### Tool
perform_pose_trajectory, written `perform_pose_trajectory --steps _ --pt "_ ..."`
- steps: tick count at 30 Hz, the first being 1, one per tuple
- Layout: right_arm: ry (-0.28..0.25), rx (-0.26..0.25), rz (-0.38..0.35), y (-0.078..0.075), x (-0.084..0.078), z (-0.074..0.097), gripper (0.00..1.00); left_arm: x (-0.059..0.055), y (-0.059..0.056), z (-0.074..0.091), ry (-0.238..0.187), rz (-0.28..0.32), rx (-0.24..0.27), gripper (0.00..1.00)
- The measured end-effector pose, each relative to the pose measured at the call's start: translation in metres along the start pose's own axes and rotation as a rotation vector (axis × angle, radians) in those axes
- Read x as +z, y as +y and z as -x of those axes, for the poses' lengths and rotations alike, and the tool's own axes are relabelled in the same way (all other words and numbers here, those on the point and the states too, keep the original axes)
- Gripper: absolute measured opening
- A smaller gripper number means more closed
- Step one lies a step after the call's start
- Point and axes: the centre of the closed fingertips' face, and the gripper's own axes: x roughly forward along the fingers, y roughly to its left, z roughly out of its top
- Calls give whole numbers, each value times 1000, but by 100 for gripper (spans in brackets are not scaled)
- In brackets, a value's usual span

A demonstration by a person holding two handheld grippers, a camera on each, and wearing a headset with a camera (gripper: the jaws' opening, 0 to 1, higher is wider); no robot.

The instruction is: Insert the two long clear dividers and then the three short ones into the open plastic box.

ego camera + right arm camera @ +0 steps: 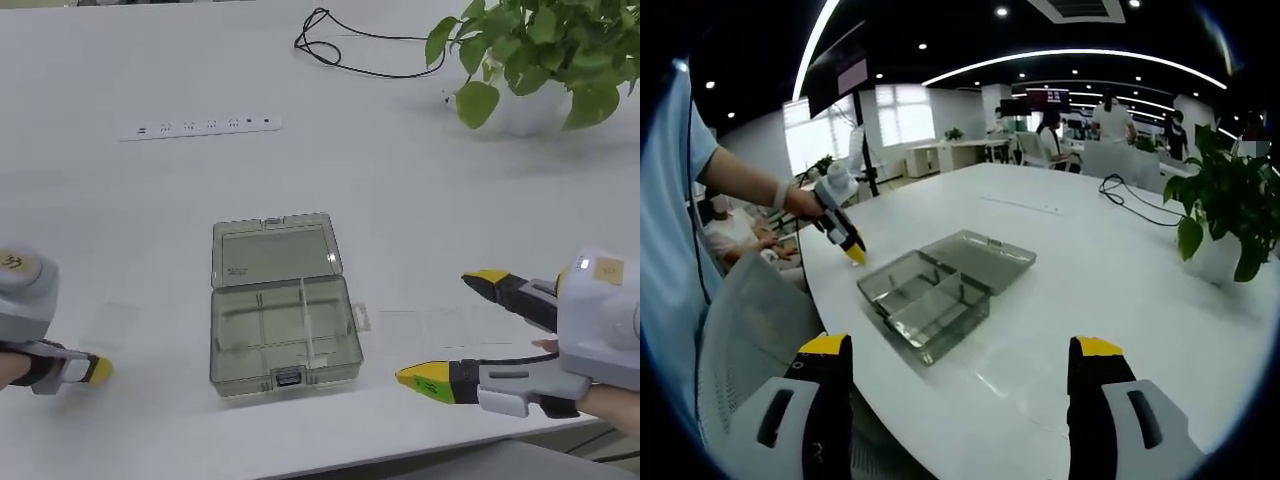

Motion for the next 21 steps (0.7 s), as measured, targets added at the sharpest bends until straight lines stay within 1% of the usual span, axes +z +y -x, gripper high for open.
perform_pose_trajectory --steps 3,7,8,12,14,18,21 --pt "0 1 -1 2 1 -2 89 0 2 1 -17 32 -10 30" --pt "7 5 -3 4 0 -4 89 0 1 2 -30 52 -17 30" --pt "5 9 -4 5 1 -4 89 1 1 3 -38 72 -23 30" --pt "13 17 -5 9 0 -7 89 1 2 3 -50 90 -28 30" --pt "17 20 -6 10 0 -8 89 3 2 3 -64 109 -35 30" --pt "21 21 -5 9 1 -9 88 4 3 3 -78 118 -36 30" --pt "25 21 -2 9 1 -9 88 7 1 4 -97 134 -44 30"
